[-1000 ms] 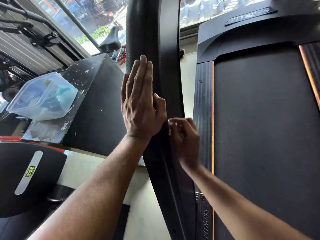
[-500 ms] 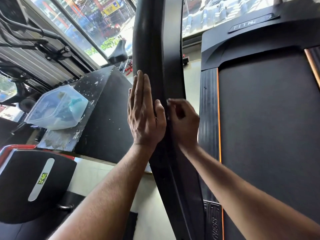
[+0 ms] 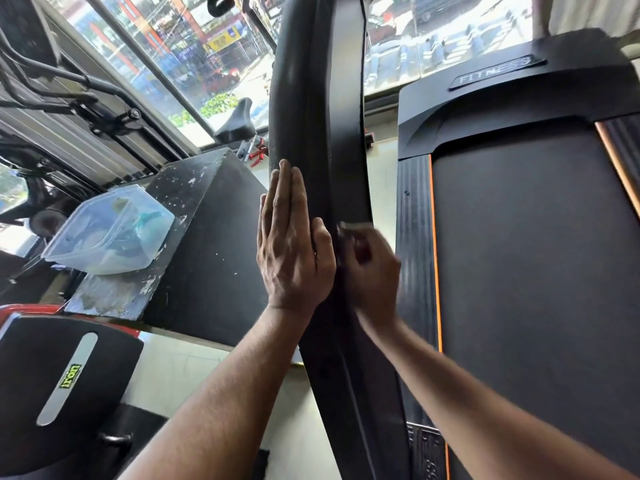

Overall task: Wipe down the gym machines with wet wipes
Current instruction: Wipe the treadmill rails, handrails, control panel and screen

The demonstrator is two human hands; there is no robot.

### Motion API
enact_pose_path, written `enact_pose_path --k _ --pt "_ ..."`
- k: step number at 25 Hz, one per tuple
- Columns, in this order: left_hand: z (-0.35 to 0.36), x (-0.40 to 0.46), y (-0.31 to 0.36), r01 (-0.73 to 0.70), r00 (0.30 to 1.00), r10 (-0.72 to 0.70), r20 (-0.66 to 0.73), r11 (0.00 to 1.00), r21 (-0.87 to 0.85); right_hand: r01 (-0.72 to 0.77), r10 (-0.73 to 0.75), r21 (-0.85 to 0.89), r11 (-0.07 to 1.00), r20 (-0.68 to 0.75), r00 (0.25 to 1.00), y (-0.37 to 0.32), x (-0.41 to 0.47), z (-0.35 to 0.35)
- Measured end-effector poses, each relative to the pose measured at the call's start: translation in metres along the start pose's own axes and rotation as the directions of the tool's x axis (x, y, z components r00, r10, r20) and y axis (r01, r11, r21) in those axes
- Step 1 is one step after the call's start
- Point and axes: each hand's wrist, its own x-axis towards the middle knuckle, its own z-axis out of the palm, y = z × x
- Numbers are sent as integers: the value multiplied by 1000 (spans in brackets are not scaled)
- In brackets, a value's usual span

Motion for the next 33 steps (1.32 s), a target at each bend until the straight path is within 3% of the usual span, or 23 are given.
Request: enact_pose_path --k 2,5,7,9,12,14,15,17,19,22,25,29,33 --pt "0 0 -1 -3 1000 3 -9 1000 -8 58 -58 2 998 -49 997 -10 57 17" --pt "2 -1 -2 -18 999 18 -35 1000 -14 -115 108 -103 988 -79 991 47 111 17" --pt "0 -1 0 -19 999 19 -27 1000 -6 -295 283 -227 928 -84 955 81 82 4" --pt "1 -1 -1 -12 1000 12 -6 1000 6 -328 325 -221 919 -49 944 74 30 -4" --pt "0 0 0 19 1000 -19 15 1000 24 -66 65 -97 993 -12 998 11 2 -5" --pt "1 0 -2 20 999 -21 27 1000 12 108 -112 -97 989 -34 993 -25 35 6" --pt "2 0 -3 13 999 -13 34 1000 7 128 -135 -121 984 -50 990 -30 61 12" --pt "4 1 -4 21 999 -22 28 1000 13 59 -74 -180 982 -78 994 -18 113 19" --pt "2 0 -4 16 999 -16 41 1000 3 -126 109 -224 967 -85 990 9 120 23" --pt "-1 1 -1 31 996 -29 87 999 -25 -261 276 -338 904 -4 961 34 70 12" --pt "-4 4 -2 49 992 -45 117 998 -30 -331 358 -269 904 54 932 36 12 -11" --pt "-17 16 5 77 981 -63 185 994 -72 -137 152 -224 965 52 987 0 -11 -15" --pt "2 120 -12 73 947 -51 317 996 -57 -14 24 -158 987 63 998 -27 13 -13"
